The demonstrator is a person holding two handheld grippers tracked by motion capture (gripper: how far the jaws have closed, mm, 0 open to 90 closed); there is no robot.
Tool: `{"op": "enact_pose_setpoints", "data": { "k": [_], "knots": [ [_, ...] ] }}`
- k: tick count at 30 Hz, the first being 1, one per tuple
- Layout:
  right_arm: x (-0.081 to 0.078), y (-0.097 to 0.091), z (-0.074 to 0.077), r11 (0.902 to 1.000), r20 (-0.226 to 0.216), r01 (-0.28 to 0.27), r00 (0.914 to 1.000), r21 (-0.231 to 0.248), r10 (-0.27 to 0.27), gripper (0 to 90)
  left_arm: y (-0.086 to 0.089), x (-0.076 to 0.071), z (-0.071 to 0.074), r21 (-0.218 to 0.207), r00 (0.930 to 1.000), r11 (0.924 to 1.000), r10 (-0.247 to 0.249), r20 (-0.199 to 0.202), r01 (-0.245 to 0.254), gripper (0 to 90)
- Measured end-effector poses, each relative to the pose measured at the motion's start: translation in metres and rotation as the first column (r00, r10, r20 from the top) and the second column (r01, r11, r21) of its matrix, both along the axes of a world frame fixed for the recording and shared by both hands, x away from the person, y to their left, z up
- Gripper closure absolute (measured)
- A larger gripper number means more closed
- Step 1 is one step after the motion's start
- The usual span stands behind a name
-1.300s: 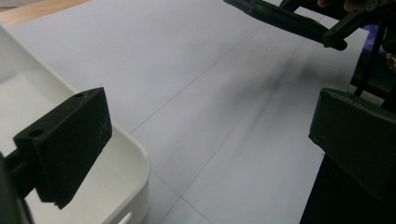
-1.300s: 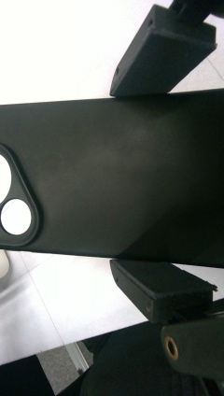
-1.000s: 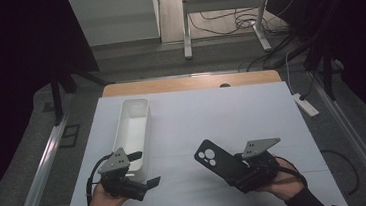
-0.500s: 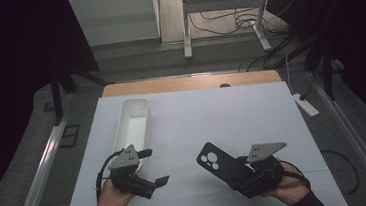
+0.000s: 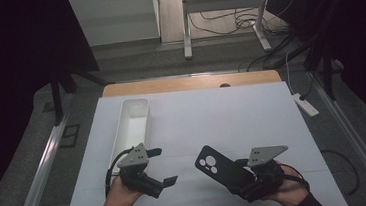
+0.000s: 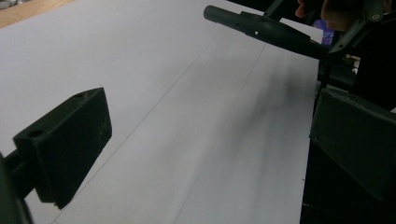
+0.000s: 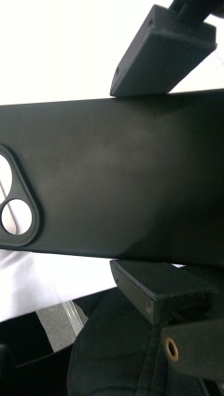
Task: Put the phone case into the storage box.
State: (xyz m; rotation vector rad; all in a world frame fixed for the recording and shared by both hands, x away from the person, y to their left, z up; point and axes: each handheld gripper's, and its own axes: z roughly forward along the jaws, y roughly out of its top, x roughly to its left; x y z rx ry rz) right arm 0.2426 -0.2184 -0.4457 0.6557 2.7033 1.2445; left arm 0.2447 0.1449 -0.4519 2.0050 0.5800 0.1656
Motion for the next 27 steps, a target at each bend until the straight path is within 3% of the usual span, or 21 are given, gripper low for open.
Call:
{"op": "enact_pose_setpoints", "data": {
  "k": [13, 27],
  "knots": [
    [-0.003, 0.012, -0.003, 0.9966, 0.004, -0.074, 0.9973, 0.036, 0.074, 15.2, -0.009, -0.006, -0.005, -0.019, 0.9986, 0.9984, -0.052, 0.003, 0.052, 0.0],
    [0.0, 0.028, -0.005, 0.9846, 0.002, -0.163, 0.9865, 0.062, 0.163, 15.2, -0.013, -0.007, -0.007, -0.005, 0.9955, 0.9956, -0.094, 0.009, 0.094, 0.0]
  ]
}}
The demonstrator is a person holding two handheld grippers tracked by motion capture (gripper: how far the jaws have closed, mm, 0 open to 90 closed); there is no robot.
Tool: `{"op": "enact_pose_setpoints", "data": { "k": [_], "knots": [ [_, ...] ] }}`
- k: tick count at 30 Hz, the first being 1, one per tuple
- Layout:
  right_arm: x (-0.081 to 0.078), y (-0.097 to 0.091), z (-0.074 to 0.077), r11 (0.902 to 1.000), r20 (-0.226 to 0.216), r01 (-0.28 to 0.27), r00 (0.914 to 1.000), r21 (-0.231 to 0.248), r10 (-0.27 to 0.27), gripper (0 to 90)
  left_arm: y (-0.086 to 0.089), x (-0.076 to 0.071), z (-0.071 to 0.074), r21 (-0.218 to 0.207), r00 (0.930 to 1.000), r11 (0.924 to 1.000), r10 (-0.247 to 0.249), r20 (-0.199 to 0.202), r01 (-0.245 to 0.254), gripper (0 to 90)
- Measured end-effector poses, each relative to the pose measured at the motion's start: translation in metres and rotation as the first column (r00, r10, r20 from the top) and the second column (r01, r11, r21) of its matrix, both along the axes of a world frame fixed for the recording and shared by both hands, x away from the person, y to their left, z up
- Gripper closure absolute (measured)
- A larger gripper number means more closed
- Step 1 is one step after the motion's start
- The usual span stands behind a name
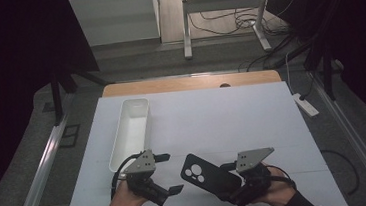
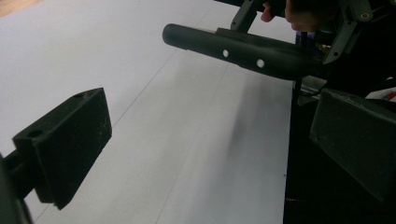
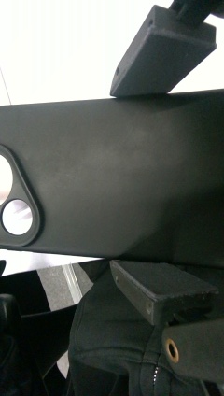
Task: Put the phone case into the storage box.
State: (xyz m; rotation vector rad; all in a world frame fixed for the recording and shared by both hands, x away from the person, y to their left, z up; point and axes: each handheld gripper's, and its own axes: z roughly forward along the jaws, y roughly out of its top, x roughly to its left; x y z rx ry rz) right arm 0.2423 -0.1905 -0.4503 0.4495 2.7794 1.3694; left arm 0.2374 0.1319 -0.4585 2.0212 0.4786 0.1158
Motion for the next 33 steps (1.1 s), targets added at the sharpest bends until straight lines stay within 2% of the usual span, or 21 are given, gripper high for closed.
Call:
{"op": "enact_pose_setpoints", "data": {
  "k": [8, 13, 23, 33],
  "knots": [
    [0.001, 0.007, 0.0, 0.9988, -0.013, -0.046, 0.9989, 0.014, 0.046, 15.2, -0.001, 0.002, 0.002, -0.014, 0.9992, 0.9992, -0.037, -0.01, 0.037, 0.0],
    [0.003, 0.011, 0.001, 0.9973, -0.013, -0.07, 0.9974, 0.022, 0.071, 15.2, 0.001, 0.003, 0.003, -0.043, 0.9968, 0.996, -0.079, -0.015, 0.078, 0.0],
    [0.004, 0.019, 0.001, 0.9942, -0.009, -0.105, 0.9944, 0.024, 0.105, 15.2, -0.004, 0.002, 0.003, -0.035, 0.9926, 0.992, -0.122, -0.006, 0.121, 0.0],
    [0.004, 0.027, 0.001, 0.9862, -0.013, -0.162, 0.9866, 0.032, 0.163, 15.2, -0.004, 0.002, 0.004, -0.054, 0.984, 0.9826, -0.178, -0.001, 0.178, 1.6]
  ]
}}
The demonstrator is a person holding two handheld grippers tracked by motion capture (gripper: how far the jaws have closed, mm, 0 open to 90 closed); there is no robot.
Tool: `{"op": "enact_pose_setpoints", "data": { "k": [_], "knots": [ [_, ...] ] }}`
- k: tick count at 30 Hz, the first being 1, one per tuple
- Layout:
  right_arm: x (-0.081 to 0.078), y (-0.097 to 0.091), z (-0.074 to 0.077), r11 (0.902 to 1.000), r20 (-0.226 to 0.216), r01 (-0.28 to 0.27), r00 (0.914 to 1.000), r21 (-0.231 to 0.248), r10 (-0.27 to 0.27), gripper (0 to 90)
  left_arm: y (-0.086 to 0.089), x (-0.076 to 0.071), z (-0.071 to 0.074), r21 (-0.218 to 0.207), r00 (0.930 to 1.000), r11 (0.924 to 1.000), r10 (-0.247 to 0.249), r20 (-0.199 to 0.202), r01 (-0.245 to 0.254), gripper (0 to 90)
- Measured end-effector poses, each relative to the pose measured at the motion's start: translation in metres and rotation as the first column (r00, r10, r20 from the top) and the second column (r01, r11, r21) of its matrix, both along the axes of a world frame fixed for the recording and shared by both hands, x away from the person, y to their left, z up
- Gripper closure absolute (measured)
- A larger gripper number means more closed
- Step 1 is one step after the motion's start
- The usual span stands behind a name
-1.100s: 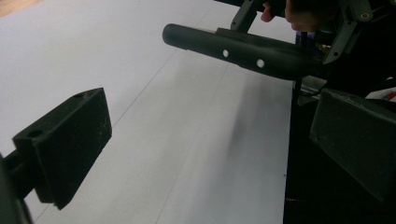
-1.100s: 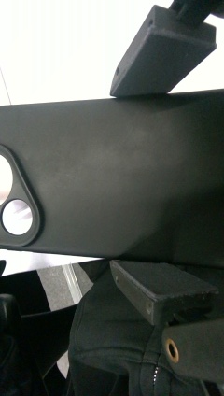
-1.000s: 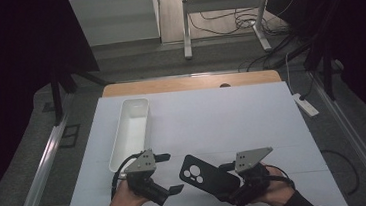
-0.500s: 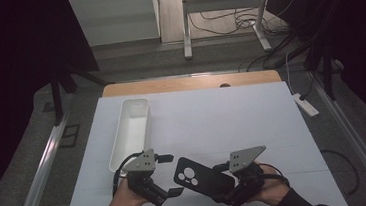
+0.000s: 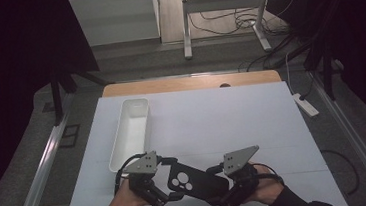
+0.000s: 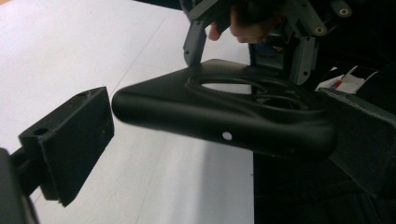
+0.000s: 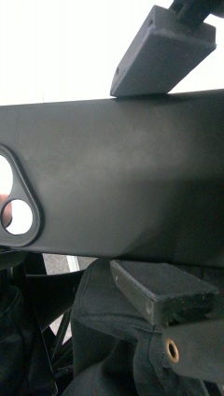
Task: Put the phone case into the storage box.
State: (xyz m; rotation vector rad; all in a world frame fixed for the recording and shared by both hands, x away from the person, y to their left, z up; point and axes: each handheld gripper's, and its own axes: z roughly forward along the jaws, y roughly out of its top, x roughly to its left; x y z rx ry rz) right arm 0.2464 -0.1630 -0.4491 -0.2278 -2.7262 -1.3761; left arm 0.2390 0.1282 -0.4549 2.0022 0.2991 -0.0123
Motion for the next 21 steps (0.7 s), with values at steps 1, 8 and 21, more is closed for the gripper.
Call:
{"op": "enact_pose_setpoints", "data": {
  "k": [1, 8, 21],
  "knots": [
    [0.0003, 0.0004, 0.0, 1.0, 0.001, -0.004, 1.0, 0.0, 0.004, 15.2, 0.0, -0.0001, 0.0002, -0.005, 1.0, 1.0, -0.007, 0.002, 0.007, 1.9],
    [0.0012, 0.0013, 0.0006, 0.9996, 0.001, -0.026, 0.9997, 0.01, 0.026, 15.1, 0.0007, -0.0005, 0.0004, -0.024, 0.9992, 0.9989, -0.04, 0.0, 0.04, 5.3],
    [0.0011, 0.0013, 0.0006, 0.9977, 0.008, -0.066, 0.9978, 0.017, 0.065, 15.1, 0.0034, -0.0007, 0.0016, -0.054, 0.9962, 0.995, -0.085, -0.018, 0.084, 10.0]
  ]
}}
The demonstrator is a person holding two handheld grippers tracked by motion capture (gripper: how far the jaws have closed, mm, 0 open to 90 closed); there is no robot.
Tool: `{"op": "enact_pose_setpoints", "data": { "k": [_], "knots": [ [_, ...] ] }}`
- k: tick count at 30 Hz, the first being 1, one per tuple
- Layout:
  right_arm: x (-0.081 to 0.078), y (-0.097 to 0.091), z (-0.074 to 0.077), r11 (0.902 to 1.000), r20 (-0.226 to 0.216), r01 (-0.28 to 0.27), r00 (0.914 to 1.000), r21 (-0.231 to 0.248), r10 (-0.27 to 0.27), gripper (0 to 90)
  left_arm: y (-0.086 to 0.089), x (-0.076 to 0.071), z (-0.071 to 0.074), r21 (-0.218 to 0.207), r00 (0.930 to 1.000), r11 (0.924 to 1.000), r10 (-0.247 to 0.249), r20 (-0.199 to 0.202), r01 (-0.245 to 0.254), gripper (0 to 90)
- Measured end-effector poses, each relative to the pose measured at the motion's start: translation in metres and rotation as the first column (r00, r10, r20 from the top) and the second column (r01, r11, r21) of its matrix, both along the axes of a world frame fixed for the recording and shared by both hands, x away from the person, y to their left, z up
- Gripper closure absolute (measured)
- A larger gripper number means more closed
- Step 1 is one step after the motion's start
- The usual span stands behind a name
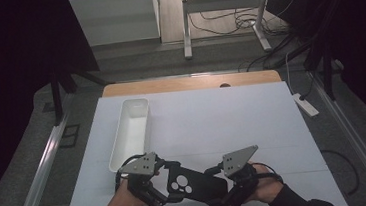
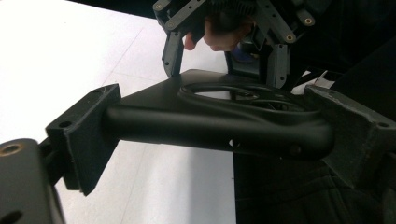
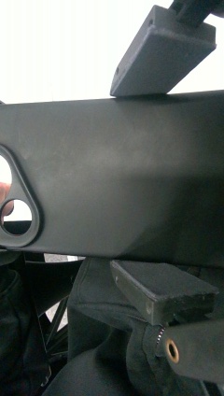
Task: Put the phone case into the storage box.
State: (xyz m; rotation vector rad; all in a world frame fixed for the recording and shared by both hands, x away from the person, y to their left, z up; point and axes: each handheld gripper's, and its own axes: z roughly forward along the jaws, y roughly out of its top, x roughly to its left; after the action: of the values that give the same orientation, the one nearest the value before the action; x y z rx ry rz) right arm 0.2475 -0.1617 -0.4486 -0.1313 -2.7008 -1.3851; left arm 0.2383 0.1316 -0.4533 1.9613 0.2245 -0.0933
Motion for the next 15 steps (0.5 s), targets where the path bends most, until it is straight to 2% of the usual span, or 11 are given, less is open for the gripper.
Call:
{"op": "enact_pose_setpoints", "data": {
  "k": [3, 8, 15],
  "knots": [
    [-0.0004, -0.0006, 0.0001, 1.0, 0.009, -0.007, 0.9999, -0.003, 0.007, 15.0, 0.0016, 0.0003, 0.0005, -0.014, 0.9998, 0.9998, -0.015, -0.011, 0.015, 11.7],
    [-0.0005, -0.001, -0.0001, 0.9999, 0.018, -0.015, 0.9997, -0.003, 0.015, 14.9, 0.0009, 0.0002, 0.0017, 0.001, 0.9999, 0.9999, -0.012, -0.013, 0.012, 12.9],
    [-0.0013, -0.001, -0.0002, 1.0, 0.035, -0.008, 0.9994, 0.0, 0.008, 14.5, 0.0008, 0.0001, 0.0048, -0.004, 0.9998, 1.0, -0.003, -0.021, 0.003, 14.9]
  ]
}}
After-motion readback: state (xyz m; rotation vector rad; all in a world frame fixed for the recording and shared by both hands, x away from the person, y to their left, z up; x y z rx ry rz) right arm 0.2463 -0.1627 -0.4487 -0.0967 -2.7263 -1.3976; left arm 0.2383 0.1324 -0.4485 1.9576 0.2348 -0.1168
